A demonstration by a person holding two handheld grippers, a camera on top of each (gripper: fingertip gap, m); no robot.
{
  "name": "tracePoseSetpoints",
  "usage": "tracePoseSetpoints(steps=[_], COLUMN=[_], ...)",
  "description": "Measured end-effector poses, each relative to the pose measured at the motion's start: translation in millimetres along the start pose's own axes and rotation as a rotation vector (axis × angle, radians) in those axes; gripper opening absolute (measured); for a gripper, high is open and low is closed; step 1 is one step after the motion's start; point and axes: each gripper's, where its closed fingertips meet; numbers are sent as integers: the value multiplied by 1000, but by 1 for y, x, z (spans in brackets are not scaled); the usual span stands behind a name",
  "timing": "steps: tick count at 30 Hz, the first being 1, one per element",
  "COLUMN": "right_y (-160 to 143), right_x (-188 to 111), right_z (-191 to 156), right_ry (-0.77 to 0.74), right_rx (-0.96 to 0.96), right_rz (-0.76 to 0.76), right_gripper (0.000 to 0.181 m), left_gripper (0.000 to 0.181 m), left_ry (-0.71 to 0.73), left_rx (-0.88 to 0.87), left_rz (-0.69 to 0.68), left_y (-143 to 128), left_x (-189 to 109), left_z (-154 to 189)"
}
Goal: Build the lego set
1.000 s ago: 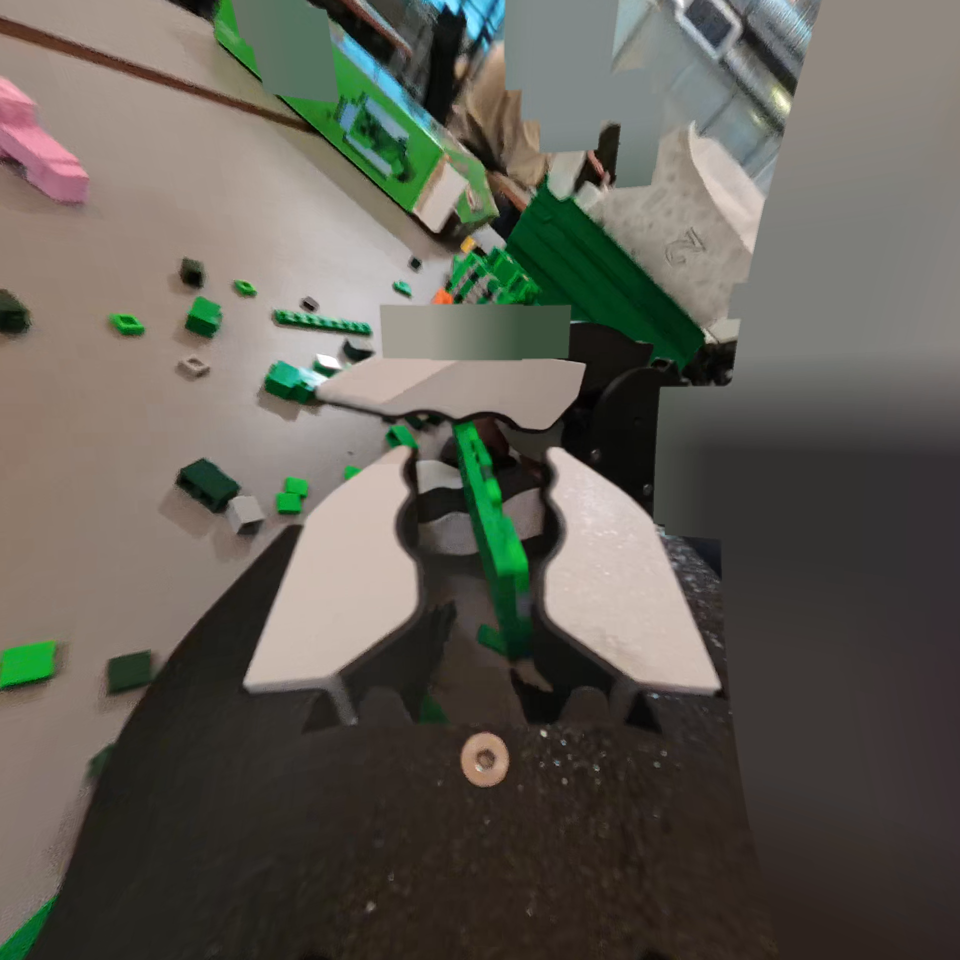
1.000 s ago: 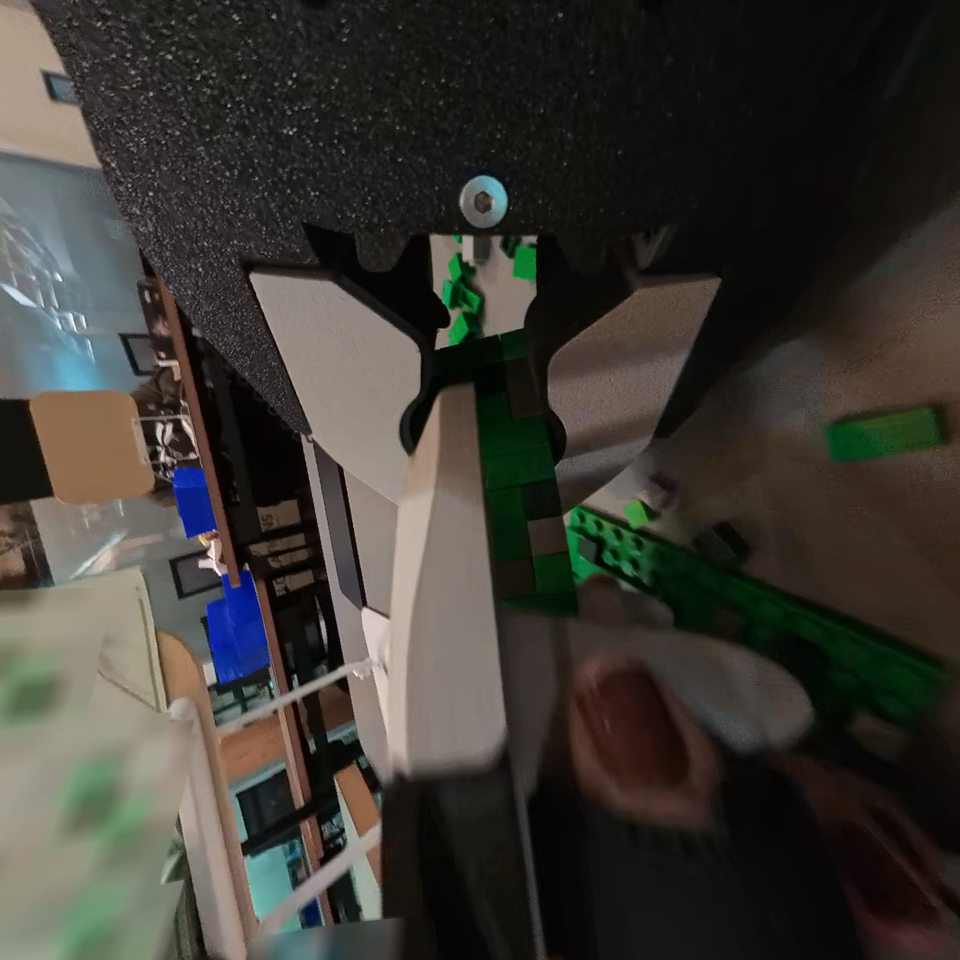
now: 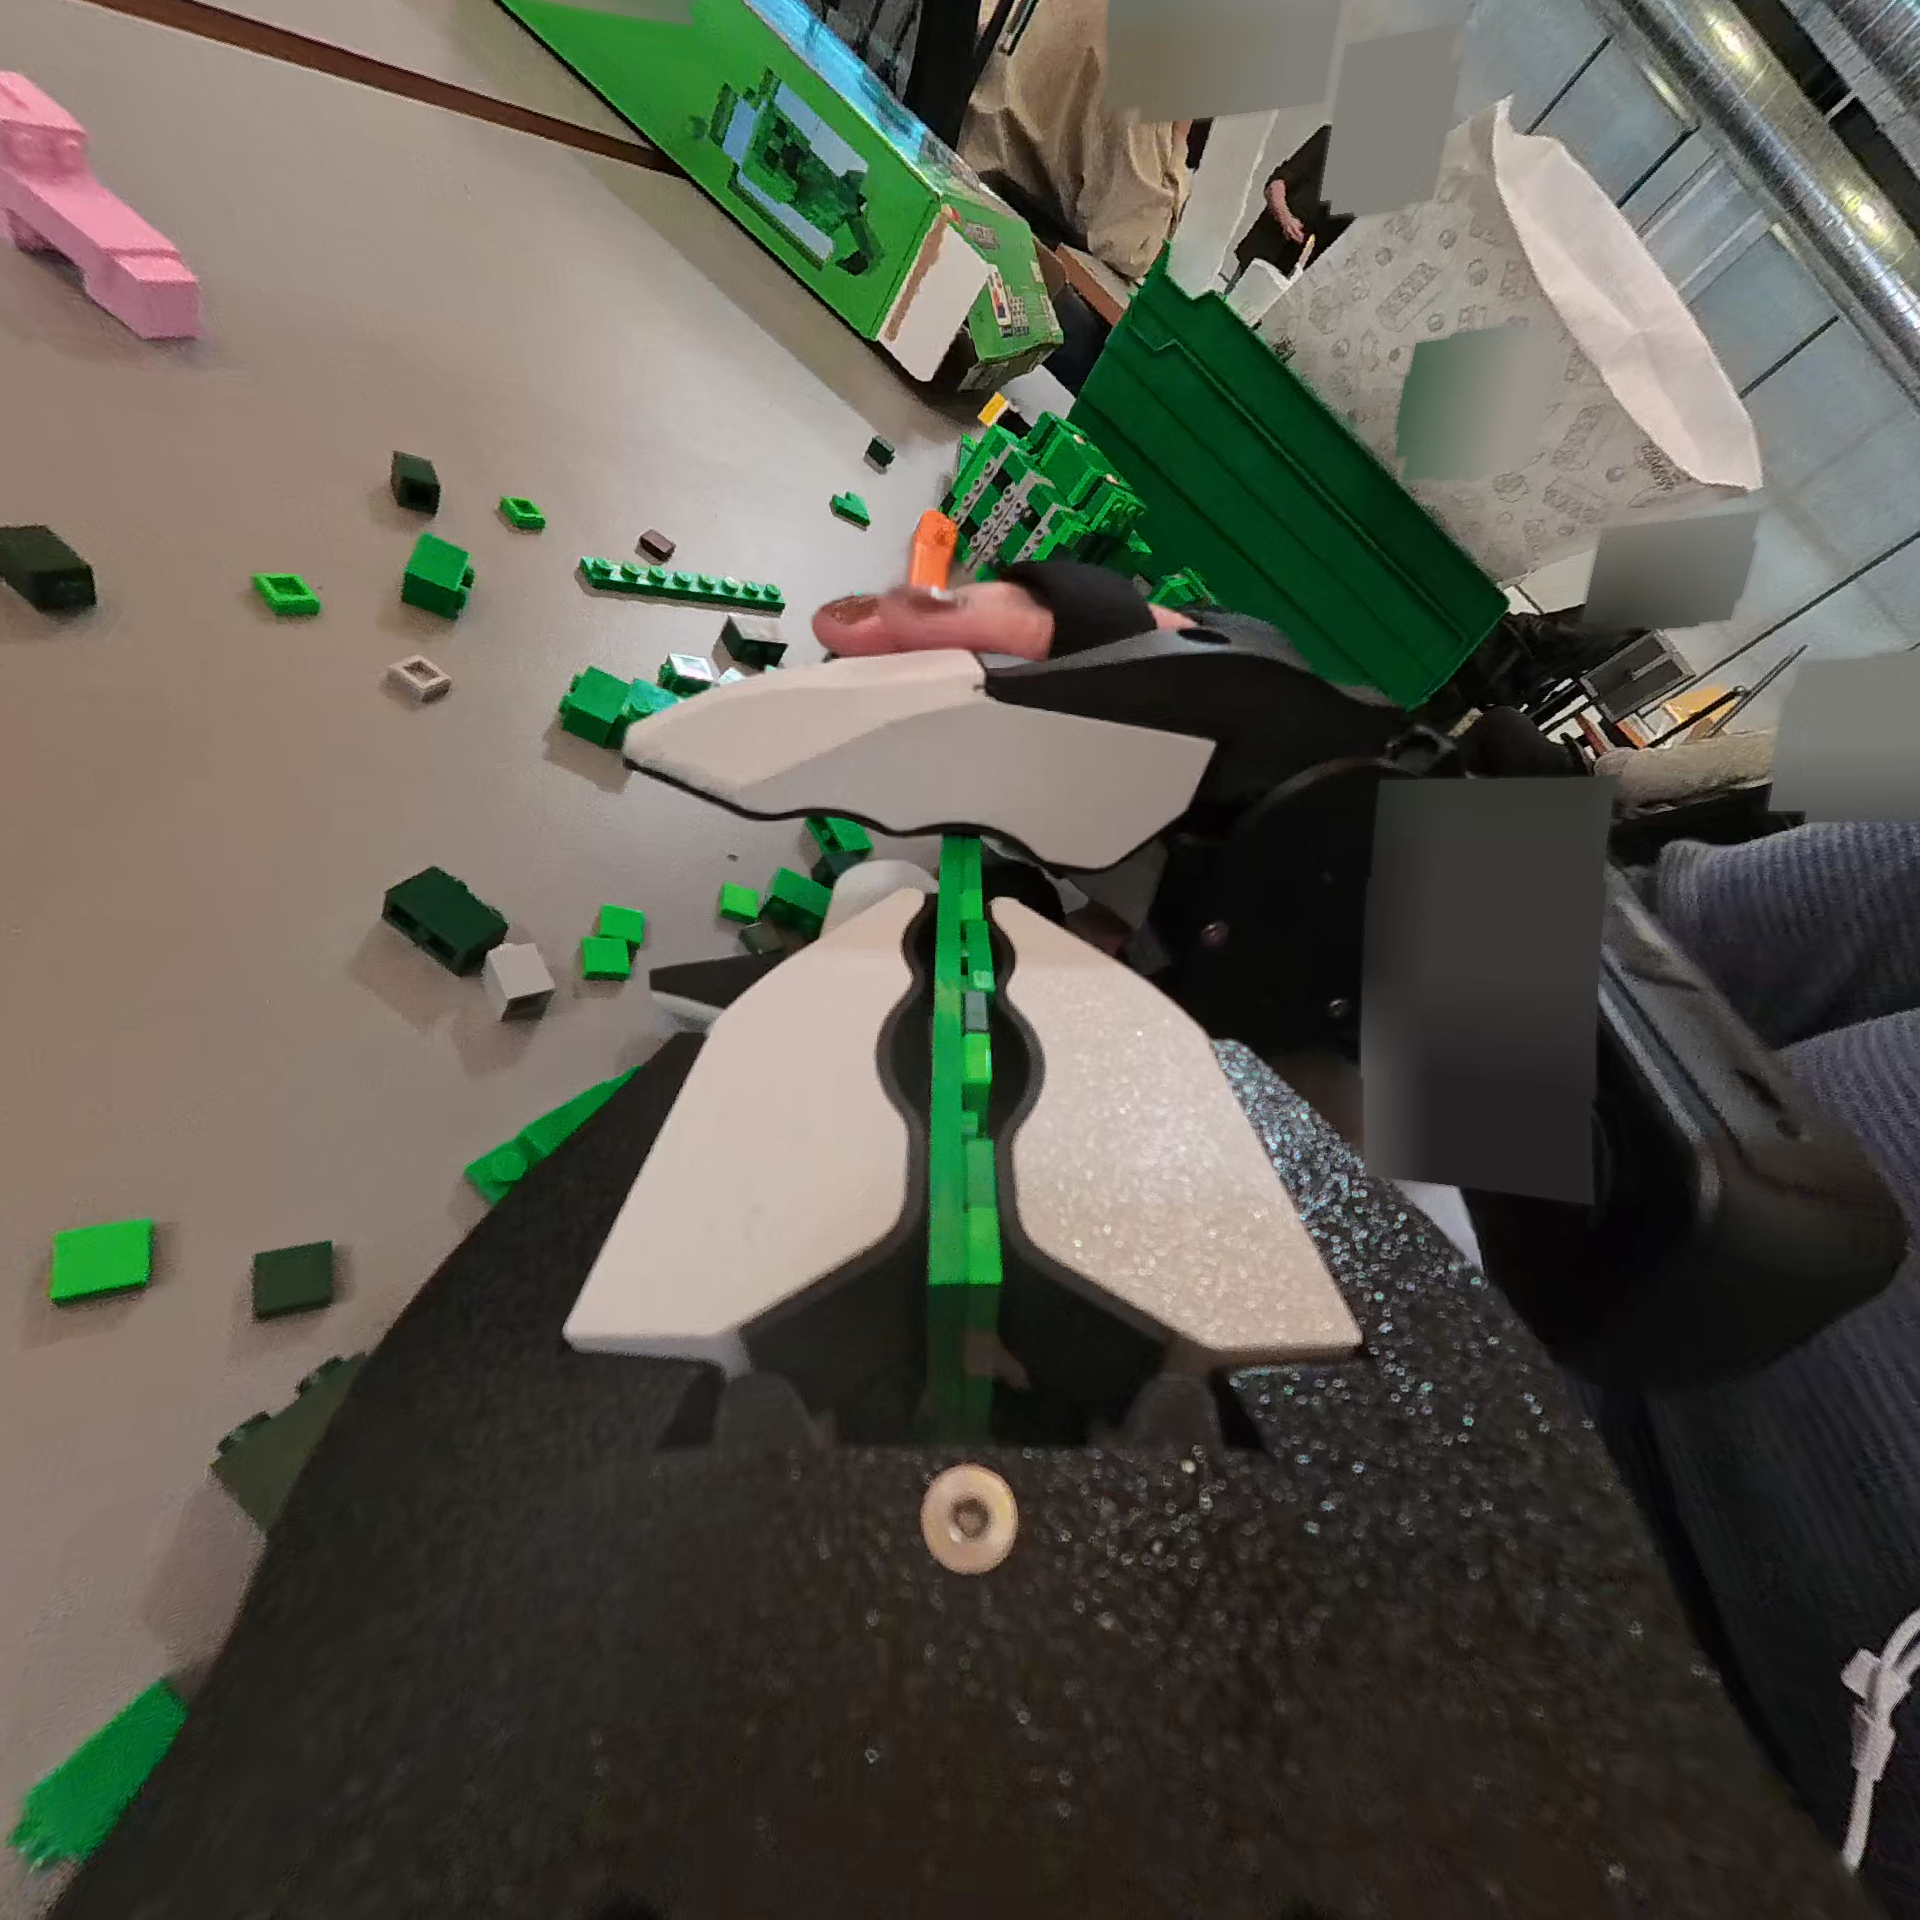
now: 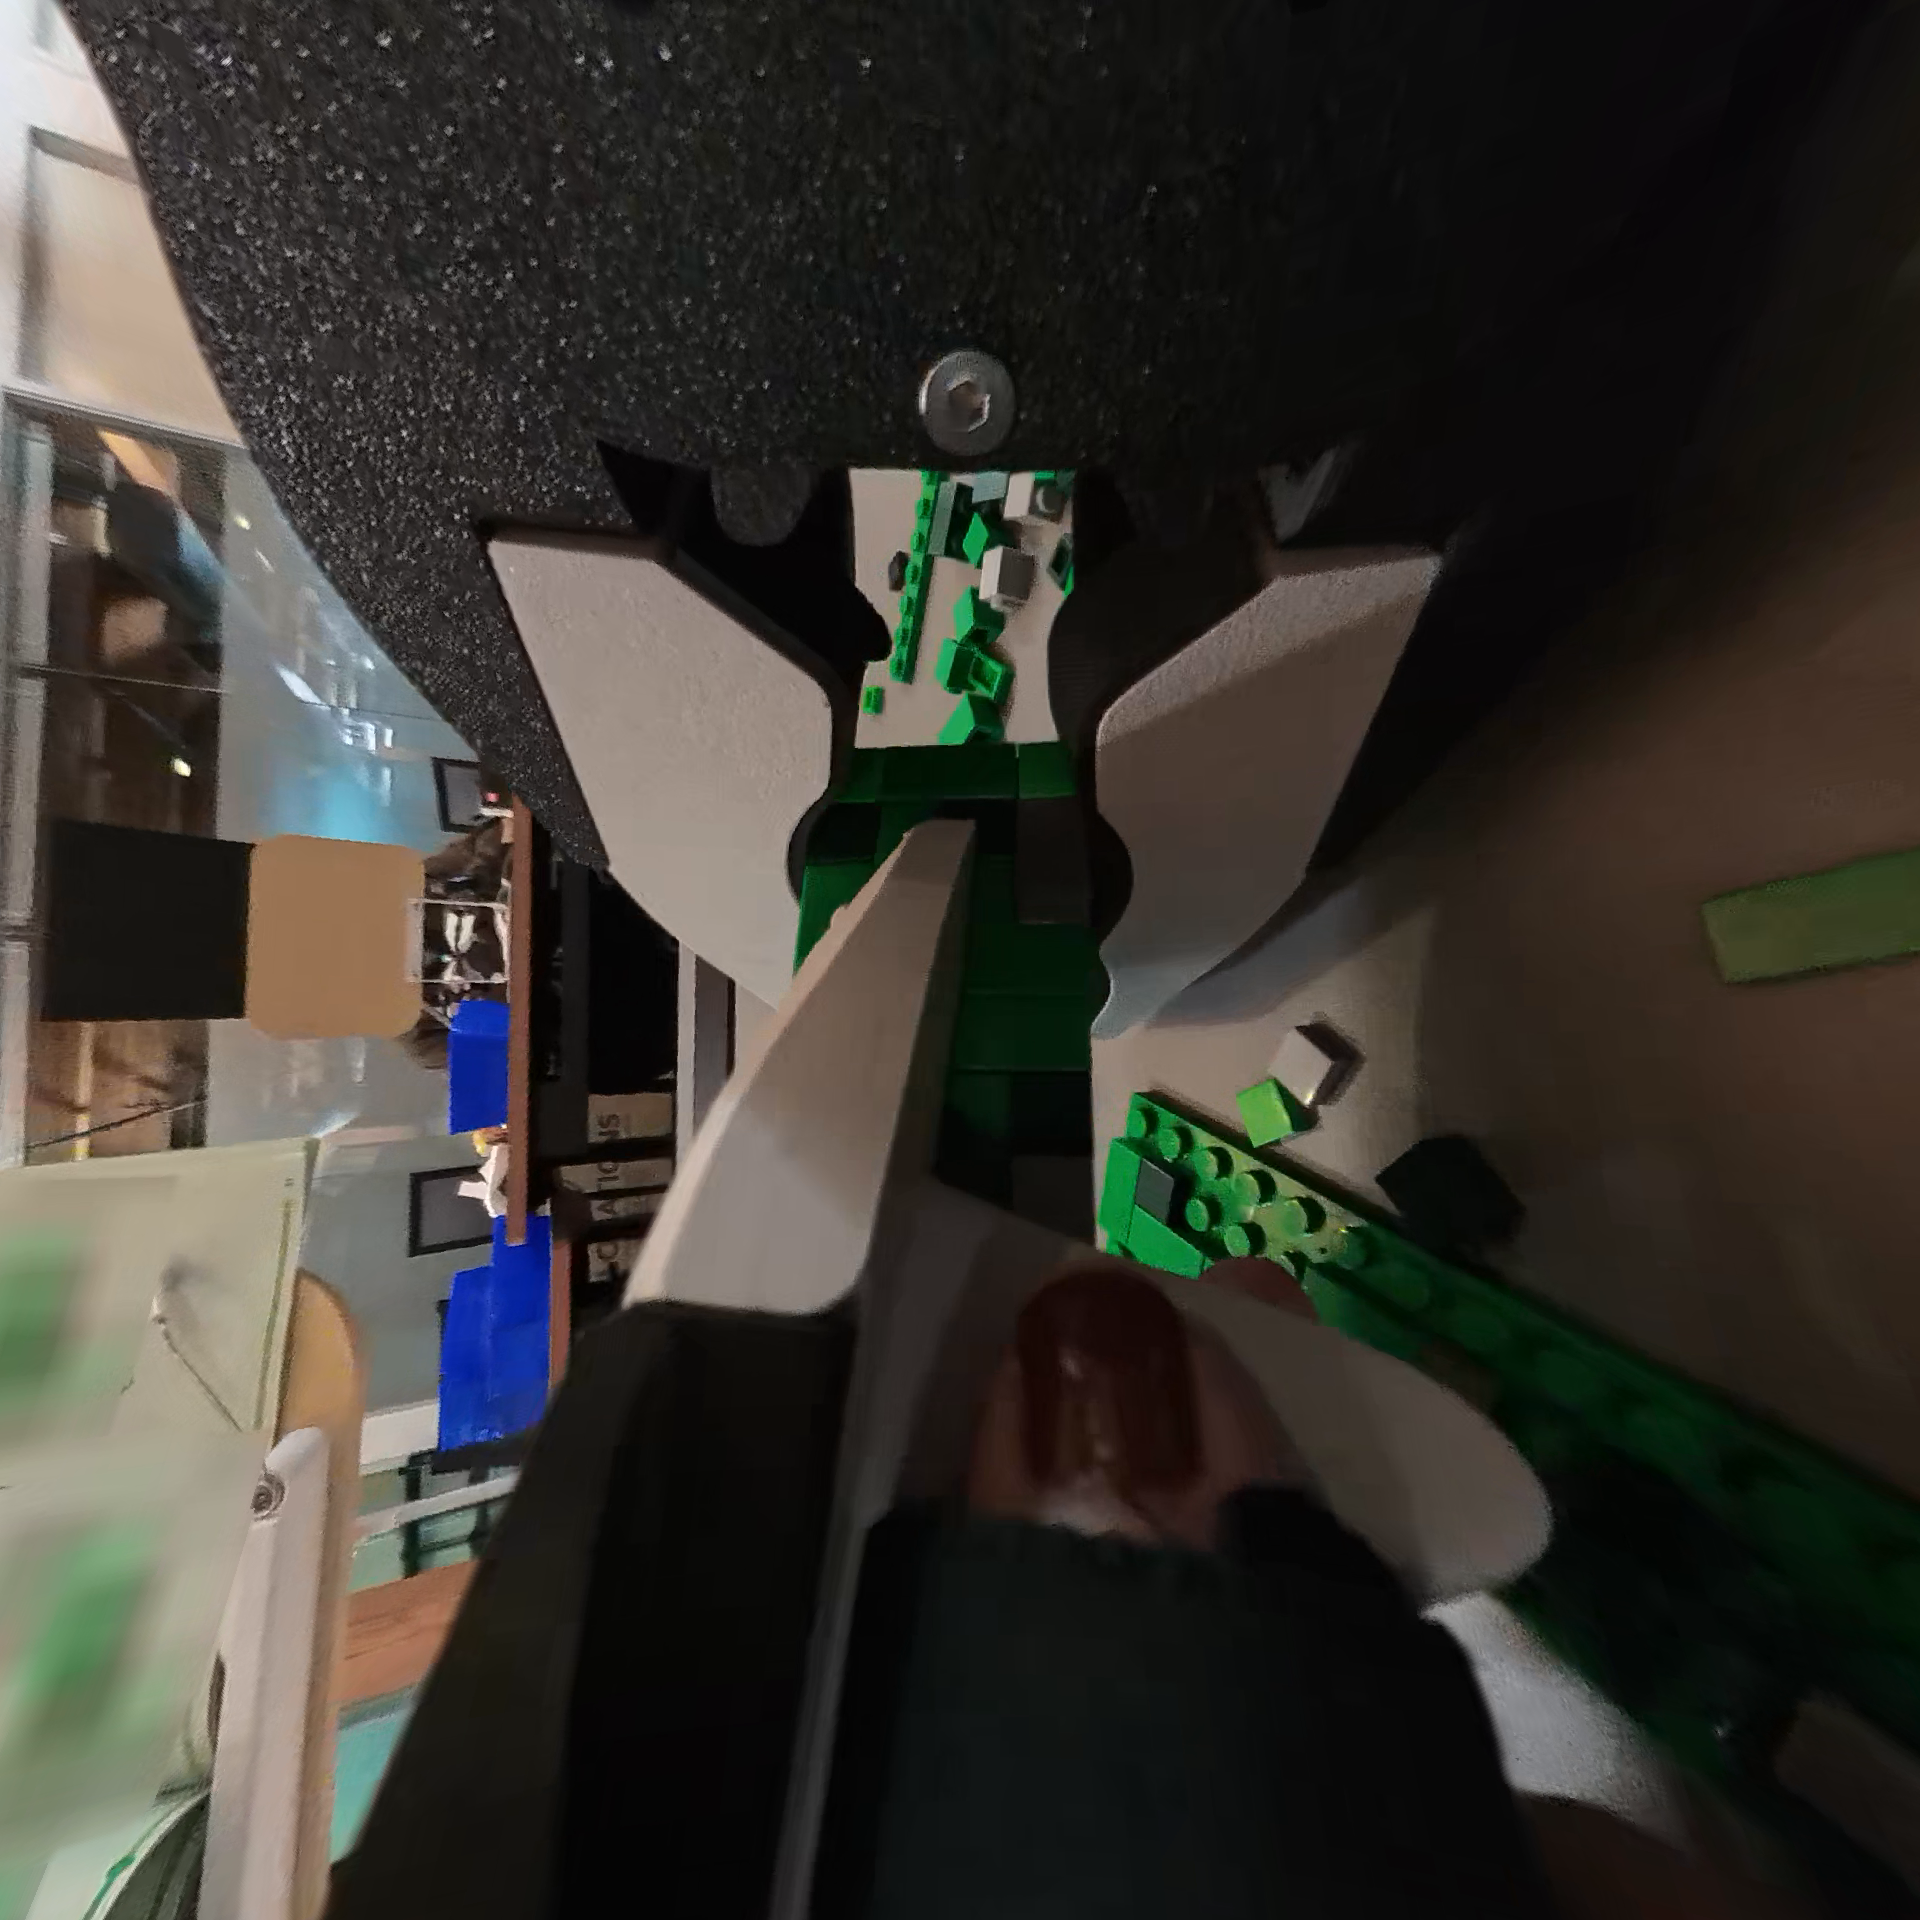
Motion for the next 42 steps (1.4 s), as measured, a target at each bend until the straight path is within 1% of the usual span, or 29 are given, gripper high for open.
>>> tracePoseSetpoints(steps=[5, 6, 8, 12, 15, 19, 20, 22, 26, 27, 31, 38, 39, 40, 42], right_y=[-4, -4, -5, -8, -4, -8, -9, -8, -8, -10, -16, -17, -14, -13, -12], right_x=[8, 9, 9, 11, 9, 6, 6, 5, 6, 7, 10, 11, 9, 8, 10], right_z=[11, 14, 21, 14, 11, 13, 12, 7, 5, 6, 11, 16, 18, 20, 17], right_ry=[-139, -176, -251, -204, -139, -91, -77, -45, -23, -29, -136, -212, -250, -283, -252], right_rx=[-93, -104, -152, -108, -46, 42, 54, 43, 52, 42, -36, -66, -118, -183, -133], right_rz=[-74, -82, -127, -125, -51, -54, -50, -43, -44, -56, -146, -195, -186, -200, -172], right_gripper=[40, 37, 37, 37, 38, 46, 45, 37, 37, 37, 36, 36, 23, 21, 21], left_gripper=[5, 5, 5, 5, 5, 5, 5, 5, 6, 5, 5, 5, 6, 6, 6], left_ry=[15, 21, 8, 37, 26, 12, 8, 2, 3, 6, 34, 44, 64, 17, 14], left_rx=[-99, -120, -185, -183, -166, -164, -164, -157, -156, -164, -208, -236, -260, -312, -324], left_rz=[37, 42, 61, 35, 35, 55, 57, 54, 49, 48, 47, 58, 72, 83, 81], left_y=[3, 3, 5, 1, 2, 4, 4, 4, 3, 3, 2, 2, 4, 5, 4], left_x=[-2, -3, -4, -2, -2, -4, -4, -4, -4, -4, -4, -4, -6, -7, -7], left_z=[-9, -11, -15, -18, -15, -14, -14, -12, -12, -13, -18, -22, -26, -24, -25])
Point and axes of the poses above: each gripper's, where its closed fingertips meet, x out along the fingers, y out of its top, z = x × y across the jaws, and after that the axes turned 4 degrees about x, right-handed
